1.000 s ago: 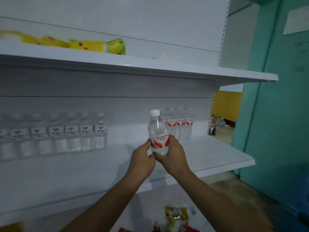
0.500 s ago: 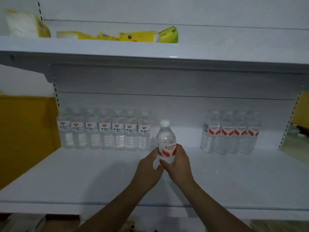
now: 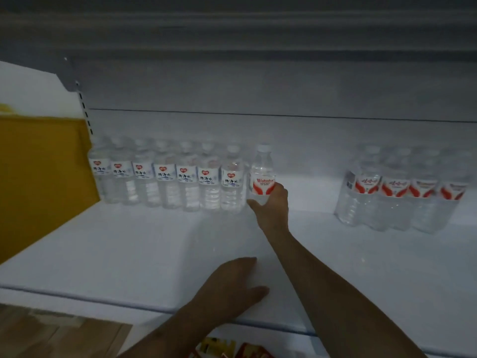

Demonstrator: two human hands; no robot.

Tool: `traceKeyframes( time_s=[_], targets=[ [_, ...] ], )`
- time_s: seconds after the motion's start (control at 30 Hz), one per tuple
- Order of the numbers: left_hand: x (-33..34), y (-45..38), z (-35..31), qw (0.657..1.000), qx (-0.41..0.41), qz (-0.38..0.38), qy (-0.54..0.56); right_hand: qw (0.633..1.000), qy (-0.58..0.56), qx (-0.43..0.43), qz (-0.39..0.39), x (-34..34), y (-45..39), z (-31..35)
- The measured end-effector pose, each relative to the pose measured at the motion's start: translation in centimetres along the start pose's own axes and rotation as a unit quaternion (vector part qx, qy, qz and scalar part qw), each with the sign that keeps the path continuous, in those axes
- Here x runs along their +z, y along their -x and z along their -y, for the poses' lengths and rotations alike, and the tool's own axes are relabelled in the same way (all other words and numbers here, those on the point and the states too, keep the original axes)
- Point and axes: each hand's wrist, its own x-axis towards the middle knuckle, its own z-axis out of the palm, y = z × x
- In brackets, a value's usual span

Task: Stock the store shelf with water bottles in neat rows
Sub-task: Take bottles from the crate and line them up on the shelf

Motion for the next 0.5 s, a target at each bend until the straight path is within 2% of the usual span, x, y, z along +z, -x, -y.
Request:
traceKeyframes(
  time_s=[0.2, 0.5],
  targets=[
    [1.1, 0.5, 0.4, 0.998, 0.039, -0.052, -0.024, 0.999, -0.001, -0.02, -0.03, 2.8, -2.0, -0.5],
    [1.4, 0.7, 0.1, 0.994, 0.049, -0.085, -0.039, 0.998, -0.012, -0.029, -0.063, 4.6, -3.7, -1.4]
  ],
)
